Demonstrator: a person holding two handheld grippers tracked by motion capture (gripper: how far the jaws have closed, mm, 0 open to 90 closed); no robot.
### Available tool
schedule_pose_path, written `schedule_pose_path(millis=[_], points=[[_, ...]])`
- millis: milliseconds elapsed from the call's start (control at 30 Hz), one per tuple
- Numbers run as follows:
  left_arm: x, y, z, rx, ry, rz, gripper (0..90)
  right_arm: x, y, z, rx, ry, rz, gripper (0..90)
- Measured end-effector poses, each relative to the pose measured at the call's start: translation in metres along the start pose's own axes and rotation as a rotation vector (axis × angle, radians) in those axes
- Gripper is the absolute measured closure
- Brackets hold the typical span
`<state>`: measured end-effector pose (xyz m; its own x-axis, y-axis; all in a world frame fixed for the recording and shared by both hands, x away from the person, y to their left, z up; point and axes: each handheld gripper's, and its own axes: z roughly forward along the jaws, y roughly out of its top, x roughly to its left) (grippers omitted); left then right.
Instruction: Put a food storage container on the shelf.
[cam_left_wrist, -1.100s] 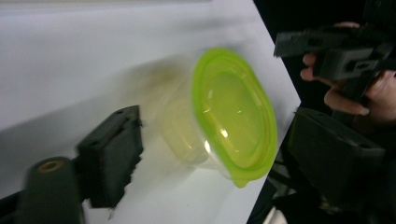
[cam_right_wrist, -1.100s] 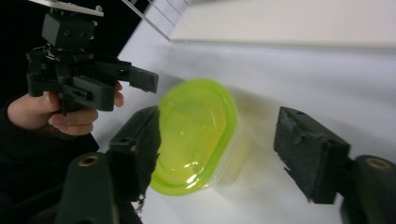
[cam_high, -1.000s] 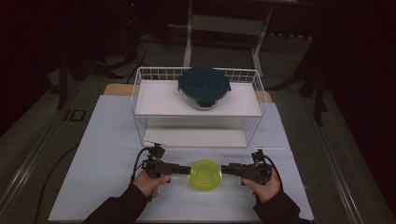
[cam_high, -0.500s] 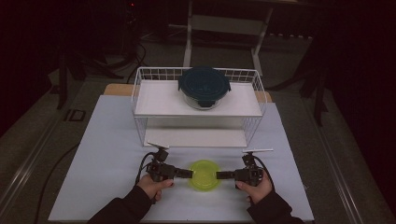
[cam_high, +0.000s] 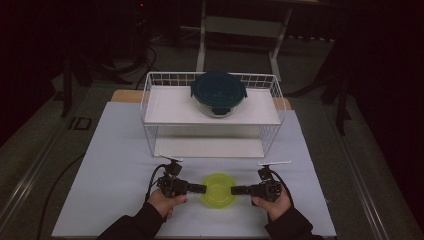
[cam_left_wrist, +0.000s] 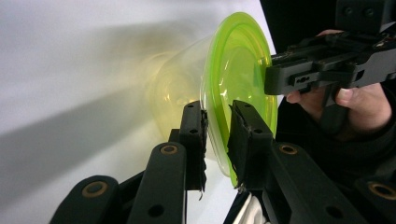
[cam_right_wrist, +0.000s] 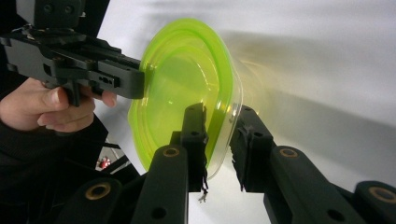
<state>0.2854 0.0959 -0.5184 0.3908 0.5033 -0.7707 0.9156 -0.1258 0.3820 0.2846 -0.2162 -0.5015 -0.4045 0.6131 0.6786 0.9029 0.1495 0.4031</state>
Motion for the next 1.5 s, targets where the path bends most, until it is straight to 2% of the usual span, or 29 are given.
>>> schedule_pose_path(millis=[67, 133, 333, 433, 633, 833, 1000, 1133, 1200, 1267, 1300, 1400, 1500], points=[[-0.004, -0.001, 0.0, 0.004, 0.024, 0.011, 74.7, 0.002, -0.001, 0.0, -0.002, -0.007, 0.002, 76.4], [-0.008, -0.002, 0.0, 0.004, 0.053, 0.041, 74.3, 0.005, -0.002, 0.0, -0.01, -0.016, 0.003, 76.9], [-0.013, -0.007, -0.002, -0.001, 0.08, 0.051, 75.0, 0.011, -0.006, -0.002, -0.033, -0.034, -0.013, 78.8], [-0.018, -0.009, -0.004, -0.021, 0.106, 0.061, 78.7, 0.015, -0.006, -0.004, -0.036, -0.042, -0.03, 81.0], [-0.023, -0.007, -0.011, -0.039, 0.097, 0.067, 79.6, 0.025, -0.004, -0.009, -0.054, -0.046, -0.072, 81.1], [-0.033, 0.001, -0.022, -0.069, 0.097, 0.109, 80.0, 0.036, 0.002, -0.016, -0.089, -0.045, -0.096, 81.1], [-0.048, 0.006, -0.034, -0.101, 0.099, 0.156, 80.0, 0.046, 0.007, -0.026, -0.121, -0.039, -0.125, 81.1], [-0.056, 0.009, -0.039, -0.115, 0.103, 0.173, 80.1, 0.053, 0.01, -0.032, -0.139, -0.036, -0.139, 81.1], [-0.063, 0.012, -0.044, -0.128, 0.1, 0.194, 80.2, 0.057, 0.012, -0.036, -0.151, -0.034, -0.153, 81.1], [-0.063, 0.012, -0.044, -0.128, 0.1, 0.194, 80.2, 0.059, 0.013, -0.038, -0.158, -0.031, -0.158, 81.1], [-0.069, 0.014, -0.049, -0.143, 0.101, 0.211, 80.3, 0.063, 0.014, -0.042, -0.167, -0.026, -0.164, 81.2], [-0.073, 0.015, -0.053, -0.156, 0.099, 0.219, 80.3, 0.066, 0.017, -0.044, -0.175, -0.024, -0.171, 81.2], [-0.08, 0.018, -0.062, -0.178, 0.099, 0.234, 80.3, 0.075, 0.021, -0.048, -0.188, -0.027, -0.197, 81.2]])
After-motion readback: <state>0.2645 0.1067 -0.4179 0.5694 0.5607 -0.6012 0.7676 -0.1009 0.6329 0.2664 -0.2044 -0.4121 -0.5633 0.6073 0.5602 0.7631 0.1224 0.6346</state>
